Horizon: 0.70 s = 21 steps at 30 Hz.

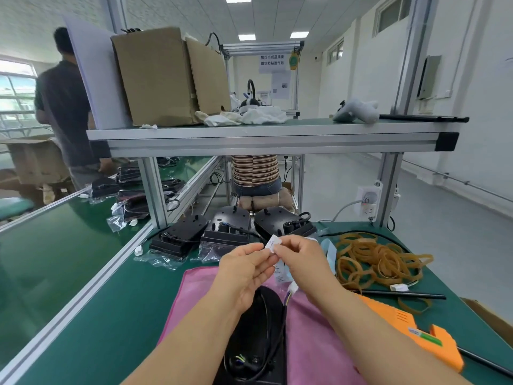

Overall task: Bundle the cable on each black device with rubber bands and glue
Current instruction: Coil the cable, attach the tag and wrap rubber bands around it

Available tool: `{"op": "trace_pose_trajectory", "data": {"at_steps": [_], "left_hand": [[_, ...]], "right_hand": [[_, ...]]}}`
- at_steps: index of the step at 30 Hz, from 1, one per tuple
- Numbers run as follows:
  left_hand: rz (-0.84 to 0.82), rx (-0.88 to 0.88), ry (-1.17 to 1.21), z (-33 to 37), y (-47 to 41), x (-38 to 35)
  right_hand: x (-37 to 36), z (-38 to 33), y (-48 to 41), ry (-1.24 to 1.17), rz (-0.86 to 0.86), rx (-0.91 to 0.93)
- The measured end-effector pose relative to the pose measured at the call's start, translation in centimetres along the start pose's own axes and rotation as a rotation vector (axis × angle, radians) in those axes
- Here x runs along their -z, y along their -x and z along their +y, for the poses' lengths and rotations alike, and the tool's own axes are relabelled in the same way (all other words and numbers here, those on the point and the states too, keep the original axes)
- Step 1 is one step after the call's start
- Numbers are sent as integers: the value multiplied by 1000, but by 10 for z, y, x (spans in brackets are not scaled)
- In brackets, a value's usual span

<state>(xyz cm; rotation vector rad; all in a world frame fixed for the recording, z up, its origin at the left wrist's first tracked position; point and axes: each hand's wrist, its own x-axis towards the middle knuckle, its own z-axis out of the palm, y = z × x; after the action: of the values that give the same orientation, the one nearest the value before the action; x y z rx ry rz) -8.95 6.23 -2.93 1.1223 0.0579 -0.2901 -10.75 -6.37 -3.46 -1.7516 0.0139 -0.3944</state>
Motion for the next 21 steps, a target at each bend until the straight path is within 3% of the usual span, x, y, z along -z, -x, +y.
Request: {"op": "trace_pose_trajectory", "data": {"at_steps": [3, 6, 8, 10, 13, 16, 21], "left_hand": [[55, -206, -531, 5, 3, 7], [40, -530, -992, 20, 7, 14], [-54, -590, -1167, 28, 9, 14], [-77, -580, -1322, 31, 10, 16], [-75, -506, -1339, 32, 10, 22], [-23, -309, -1155, 24, 9, 31], [113, -48, -854, 3, 17, 48]], "right_hand": [[6, -2, -4, 169, 50, 23], [12, -10, -6, 532, -162, 80], [10, -13, -5, 730, -298, 140], [7, -13, -5, 773, -354, 161], [5, -8, -3, 659, -381, 91], [7, 0, 2, 517, -394, -43], [5, 16, 9, 638, -443, -111]]}}
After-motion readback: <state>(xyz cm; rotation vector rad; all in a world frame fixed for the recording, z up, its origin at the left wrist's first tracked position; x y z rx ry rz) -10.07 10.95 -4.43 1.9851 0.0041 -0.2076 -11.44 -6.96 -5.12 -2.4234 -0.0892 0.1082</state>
